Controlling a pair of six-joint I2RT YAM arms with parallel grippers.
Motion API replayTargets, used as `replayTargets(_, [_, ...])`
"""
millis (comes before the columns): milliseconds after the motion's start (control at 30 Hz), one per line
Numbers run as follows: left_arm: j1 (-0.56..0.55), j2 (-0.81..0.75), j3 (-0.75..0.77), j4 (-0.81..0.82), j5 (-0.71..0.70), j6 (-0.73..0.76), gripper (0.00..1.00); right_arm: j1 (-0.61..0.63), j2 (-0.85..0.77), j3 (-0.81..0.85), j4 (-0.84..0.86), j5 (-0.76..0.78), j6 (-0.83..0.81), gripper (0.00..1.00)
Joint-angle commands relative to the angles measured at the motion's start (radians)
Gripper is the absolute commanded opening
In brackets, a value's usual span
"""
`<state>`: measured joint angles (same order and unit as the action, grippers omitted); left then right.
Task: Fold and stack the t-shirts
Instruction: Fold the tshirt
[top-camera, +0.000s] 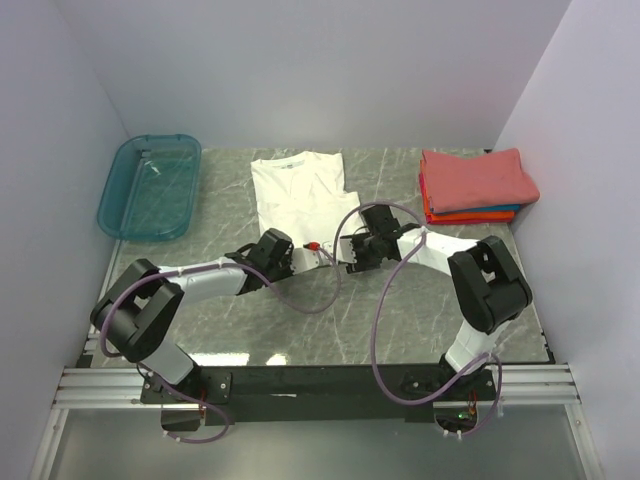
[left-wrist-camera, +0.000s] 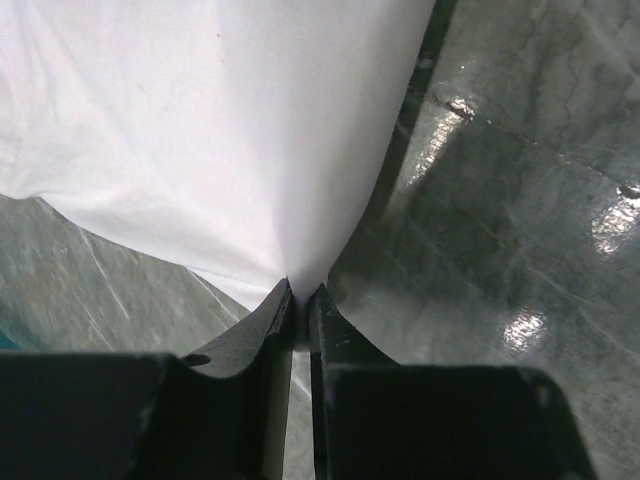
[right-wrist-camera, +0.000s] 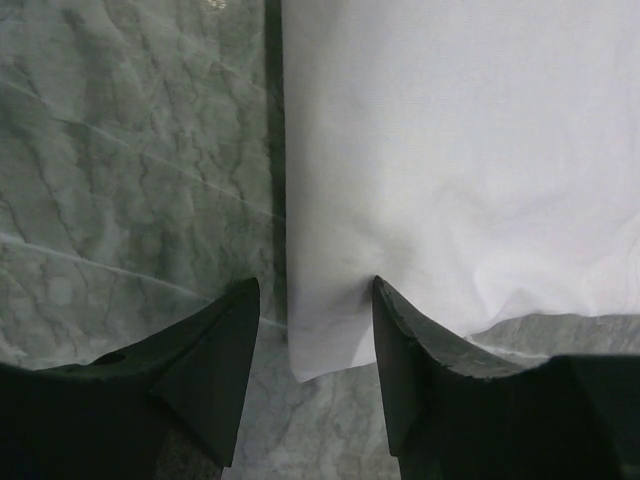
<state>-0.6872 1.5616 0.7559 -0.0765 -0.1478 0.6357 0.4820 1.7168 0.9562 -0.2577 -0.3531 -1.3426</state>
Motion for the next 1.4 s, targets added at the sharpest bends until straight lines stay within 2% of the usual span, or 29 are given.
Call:
replayTargets(0, [-0.006,-0.041,-0.010,0.038,0.030,-0.002,0.14,0.013,0.036,0.024,0.020,0.042,0.048,0.53])
replayTargets(267, [-0.006,-0.046,-0.029,0.050,0.031,0.002,0.11,0.013,0.078,0.019,0.113,0.103,0.120,0.43])
replayTargets(367, [-0.005,-0.046,-0.039,0.060,0.031,0.005,0.09,0.013,0.095,0.045,0.089,0.089,0.138,0.25])
replayTargets(433, [-0.005,-0.043,-0.043,0.066,0.031,0.007,0.07,0.013,0.104,0.067,0.058,0.074,0.142,0.09])
replayTargets(467, [-0.006,-0.044,-0.046,0.067,0.031,0.007,0.01,0.012,0.104,0.072,0.039,0.063,0.135,0.06])
replayTargets(500, [-0.006,-0.049,-0.047,0.067,0.037,0.010,0.01,0.010,0.098,0.073,0.008,0.051,0.119,0.00])
replayTargets(600, [-0.006,-0.073,-0.047,0.044,0.072,0.012,0.00,-0.008,0.055,0.081,-0.096,-0.019,0.086,0.00])
replayTargets(733, [-0.021,-0.156,-0.020,-0.075,0.181,-0.001,0.00,-0.051,-0.032,0.084,-0.257,-0.125,0.050,0.00])
replayTargets(833, [-0.061,-0.231,-0.016,-0.166,0.279,-0.027,0.00,-0.077,-0.130,0.030,-0.373,-0.213,0.005,0.00])
replayTargets(967, [-0.190,-0.273,-0.029,-0.270,0.397,-0.086,0.00,-0.080,-0.303,-0.065,-0.475,-0.279,0.003,0.00])
replayTargets(1067, [-0.273,-0.279,-0.038,-0.339,0.422,-0.143,0.00,-0.079,-0.422,-0.138,-0.548,-0.322,0.014,0.00])
replayTargets(1200, [-0.291,-0.340,-0.059,-0.341,0.448,-0.198,0.00,-0.082,-0.534,-0.194,-0.574,-0.313,0.058,0.00])
replayTargets(1333, [-0.272,-0.370,-0.079,-0.251,0.357,-0.148,0.00,-0.098,-0.524,-0.162,-0.549,-0.276,0.072,0.00])
replayTargets(1367, [-0.231,-0.351,-0.073,-0.234,0.352,-0.131,0.00,-0.114,-0.482,-0.142,-0.546,-0.270,0.080,0.00])
